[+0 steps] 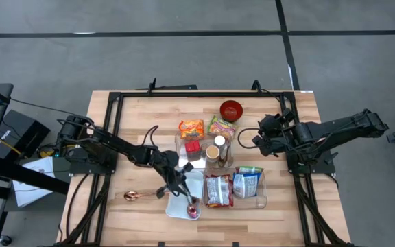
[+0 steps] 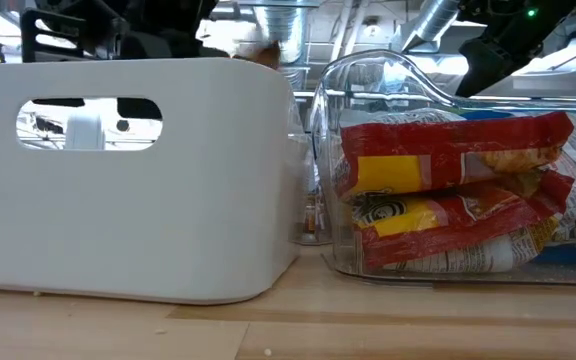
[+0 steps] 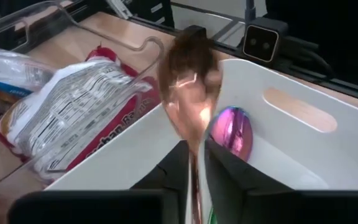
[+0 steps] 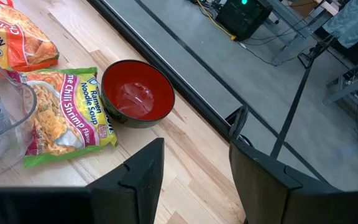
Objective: Pick & Place Food Item
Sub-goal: Put the gold spoon into the white bin
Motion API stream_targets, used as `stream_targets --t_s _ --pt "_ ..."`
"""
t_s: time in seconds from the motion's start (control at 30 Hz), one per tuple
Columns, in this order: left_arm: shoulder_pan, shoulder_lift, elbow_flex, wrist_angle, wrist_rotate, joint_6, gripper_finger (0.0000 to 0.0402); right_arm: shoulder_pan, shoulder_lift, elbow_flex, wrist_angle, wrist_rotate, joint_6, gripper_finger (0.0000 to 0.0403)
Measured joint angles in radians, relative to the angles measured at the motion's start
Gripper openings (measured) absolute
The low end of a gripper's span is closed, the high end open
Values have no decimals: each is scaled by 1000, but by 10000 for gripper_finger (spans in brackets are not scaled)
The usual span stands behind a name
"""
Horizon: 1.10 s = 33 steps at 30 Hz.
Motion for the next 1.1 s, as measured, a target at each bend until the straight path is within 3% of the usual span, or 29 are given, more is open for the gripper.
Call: stream_targets --t_s 0.27,0.63,0.83,1.1 --pt "0 -8 0 -1 -1 -2 92 0 0 0 0 0 0 175" --pt "0 -68 -3 -13 -2 -3 97 0 0 0 0 -5 0 175" --pt "0 -204 -45 -46 -2 -36 97 0 0 0 0 -8 0 176" --pt "-3 -447 -160 -109 -62 -269 98 0 0 0 0 -8 0 175"
